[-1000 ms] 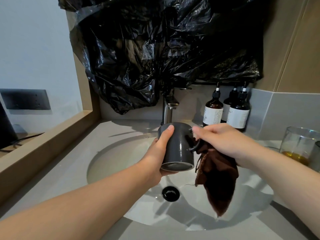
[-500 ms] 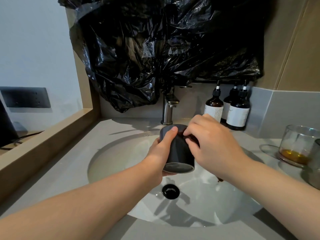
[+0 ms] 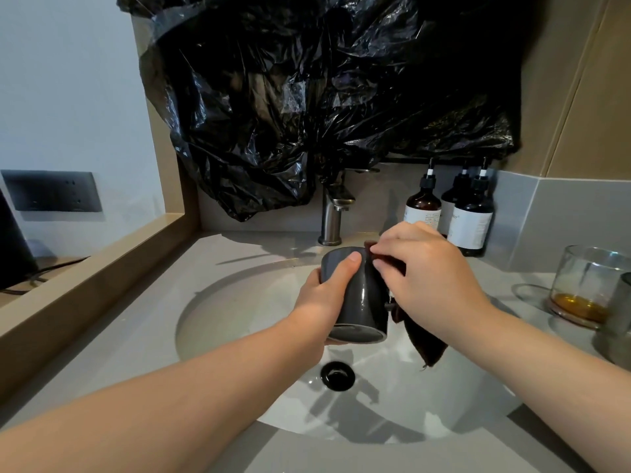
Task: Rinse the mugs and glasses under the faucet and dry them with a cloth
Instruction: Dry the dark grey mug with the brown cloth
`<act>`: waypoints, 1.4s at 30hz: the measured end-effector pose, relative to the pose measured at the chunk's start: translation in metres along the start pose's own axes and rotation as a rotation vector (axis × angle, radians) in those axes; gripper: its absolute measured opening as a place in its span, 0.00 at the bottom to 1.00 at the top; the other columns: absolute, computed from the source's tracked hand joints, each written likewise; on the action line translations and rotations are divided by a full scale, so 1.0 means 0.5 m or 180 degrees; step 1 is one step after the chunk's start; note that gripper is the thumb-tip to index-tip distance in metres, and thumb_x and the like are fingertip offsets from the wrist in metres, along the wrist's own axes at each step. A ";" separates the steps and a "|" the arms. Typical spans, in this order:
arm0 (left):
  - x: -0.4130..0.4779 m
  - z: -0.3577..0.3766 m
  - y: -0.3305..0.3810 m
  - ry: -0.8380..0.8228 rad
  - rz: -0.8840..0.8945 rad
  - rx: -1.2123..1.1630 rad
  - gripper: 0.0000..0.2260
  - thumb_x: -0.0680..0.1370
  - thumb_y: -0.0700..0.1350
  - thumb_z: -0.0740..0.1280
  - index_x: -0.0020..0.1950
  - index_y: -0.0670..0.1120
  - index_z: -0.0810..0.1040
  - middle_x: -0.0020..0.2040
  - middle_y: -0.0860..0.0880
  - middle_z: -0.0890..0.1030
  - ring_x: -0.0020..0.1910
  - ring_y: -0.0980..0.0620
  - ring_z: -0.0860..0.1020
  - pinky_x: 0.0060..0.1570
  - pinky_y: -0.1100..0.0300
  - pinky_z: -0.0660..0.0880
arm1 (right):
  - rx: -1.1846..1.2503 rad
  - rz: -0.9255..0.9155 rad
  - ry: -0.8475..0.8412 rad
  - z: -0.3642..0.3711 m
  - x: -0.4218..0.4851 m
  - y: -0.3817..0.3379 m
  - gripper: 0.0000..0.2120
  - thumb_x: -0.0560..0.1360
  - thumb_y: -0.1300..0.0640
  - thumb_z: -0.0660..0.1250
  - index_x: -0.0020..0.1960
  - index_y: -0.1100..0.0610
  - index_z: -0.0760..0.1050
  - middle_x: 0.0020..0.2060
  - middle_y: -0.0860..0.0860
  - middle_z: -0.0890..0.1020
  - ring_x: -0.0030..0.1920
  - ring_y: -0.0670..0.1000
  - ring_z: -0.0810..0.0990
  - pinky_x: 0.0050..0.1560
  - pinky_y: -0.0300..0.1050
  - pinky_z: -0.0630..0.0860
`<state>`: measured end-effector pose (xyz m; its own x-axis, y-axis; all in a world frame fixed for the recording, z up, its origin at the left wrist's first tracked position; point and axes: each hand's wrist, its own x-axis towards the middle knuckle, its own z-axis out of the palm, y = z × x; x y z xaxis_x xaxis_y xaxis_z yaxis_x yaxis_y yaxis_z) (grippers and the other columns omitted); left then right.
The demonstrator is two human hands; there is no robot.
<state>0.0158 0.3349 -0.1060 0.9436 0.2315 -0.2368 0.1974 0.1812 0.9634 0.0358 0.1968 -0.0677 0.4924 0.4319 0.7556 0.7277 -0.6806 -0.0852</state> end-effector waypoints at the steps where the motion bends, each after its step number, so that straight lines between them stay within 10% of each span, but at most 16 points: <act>1: 0.000 -0.002 0.001 0.0005 -0.0062 -0.0066 0.28 0.69 0.66 0.68 0.63 0.53 0.71 0.53 0.44 0.81 0.48 0.43 0.82 0.46 0.46 0.81 | -0.0055 -0.0197 -0.0026 0.000 -0.003 -0.006 0.05 0.70 0.63 0.71 0.45 0.59 0.83 0.41 0.50 0.81 0.44 0.54 0.77 0.43 0.47 0.76; 11: -0.005 -0.026 0.019 -0.0240 -0.0415 -0.1440 0.30 0.71 0.68 0.65 0.58 0.44 0.78 0.46 0.40 0.84 0.42 0.43 0.83 0.40 0.50 0.80 | 0.0994 -0.0701 -0.0115 0.021 -0.041 -0.020 0.04 0.72 0.63 0.68 0.45 0.61 0.81 0.44 0.50 0.79 0.45 0.48 0.78 0.46 0.41 0.75; 15: -0.018 -0.031 0.035 -0.0438 -0.0472 -0.2171 0.30 0.70 0.65 0.68 0.59 0.43 0.75 0.47 0.38 0.83 0.41 0.41 0.82 0.40 0.47 0.79 | 0.1210 0.0476 -0.0160 0.025 -0.034 0.025 0.07 0.72 0.65 0.70 0.40 0.54 0.82 0.39 0.47 0.80 0.43 0.45 0.79 0.46 0.36 0.73; 20: -0.006 -0.021 0.025 -0.0260 -0.0372 -0.1311 0.27 0.69 0.66 0.67 0.58 0.47 0.74 0.50 0.39 0.83 0.47 0.40 0.82 0.46 0.45 0.80 | 0.1727 0.1791 0.0353 0.002 0.002 0.049 0.13 0.73 0.62 0.69 0.35 0.45 0.79 0.37 0.40 0.81 0.40 0.39 0.79 0.39 0.26 0.70; 28: -0.004 -0.018 0.011 -0.0266 -0.0036 -0.0315 0.26 0.71 0.64 0.67 0.62 0.51 0.73 0.52 0.44 0.83 0.48 0.43 0.83 0.47 0.46 0.81 | 0.2797 0.1686 -0.0171 -0.039 0.023 0.054 0.12 0.73 0.62 0.68 0.39 0.47 0.83 0.42 0.50 0.84 0.48 0.51 0.82 0.53 0.45 0.76; 35: -0.011 -0.017 0.014 -0.0323 0.0237 -0.0336 0.22 0.73 0.61 0.67 0.61 0.50 0.74 0.51 0.45 0.83 0.48 0.45 0.83 0.47 0.51 0.81 | 0.3684 0.2231 -0.1134 -0.056 0.019 0.038 0.09 0.77 0.63 0.63 0.44 0.58 0.81 0.39 0.55 0.84 0.41 0.52 0.83 0.43 0.42 0.79; 42: -0.007 -0.017 0.012 -0.0359 0.0099 -0.0521 0.24 0.71 0.64 0.67 0.61 0.51 0.75 0.54 0.44 0.83 0.50 0.42 0.83 0.51 0.42 0.79 | 0.3638 0.2063 -0.0818 -0.059 0.017 0.032 0.10 0.75 0.65 0.65 0.41 0.54 0.82 0.36 0.53 0.82 0.35 0.48 0.82 0.35 0.38 0.78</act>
<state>0.0114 0.3434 -0.1002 0.9742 0.1325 -0.1828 0.1304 0.3307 0.9347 0.0376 0.1721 -0.0438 0.8818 0.4058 0.2404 0.2563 0.0155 -0.9665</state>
